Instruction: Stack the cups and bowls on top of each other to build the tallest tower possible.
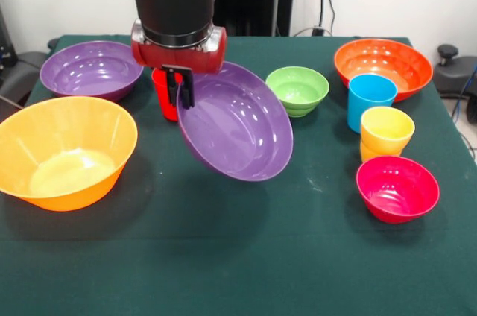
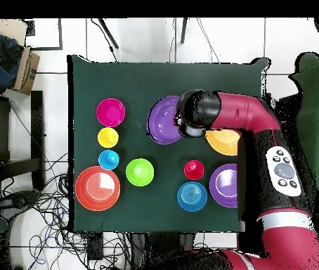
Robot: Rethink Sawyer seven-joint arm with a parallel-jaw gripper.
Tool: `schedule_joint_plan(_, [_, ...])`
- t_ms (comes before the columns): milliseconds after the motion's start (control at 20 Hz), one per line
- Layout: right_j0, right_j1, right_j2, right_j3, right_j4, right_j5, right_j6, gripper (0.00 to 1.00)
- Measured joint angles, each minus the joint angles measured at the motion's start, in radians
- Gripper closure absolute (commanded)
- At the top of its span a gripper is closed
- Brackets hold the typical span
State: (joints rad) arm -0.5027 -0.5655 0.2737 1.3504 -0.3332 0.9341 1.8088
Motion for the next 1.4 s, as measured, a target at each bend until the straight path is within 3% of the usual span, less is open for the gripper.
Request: schedule_joint_plan(1400, [-0.035, 0.072, 0.052, -0.097, 0.000, 0.084, 0.000, 1.00])
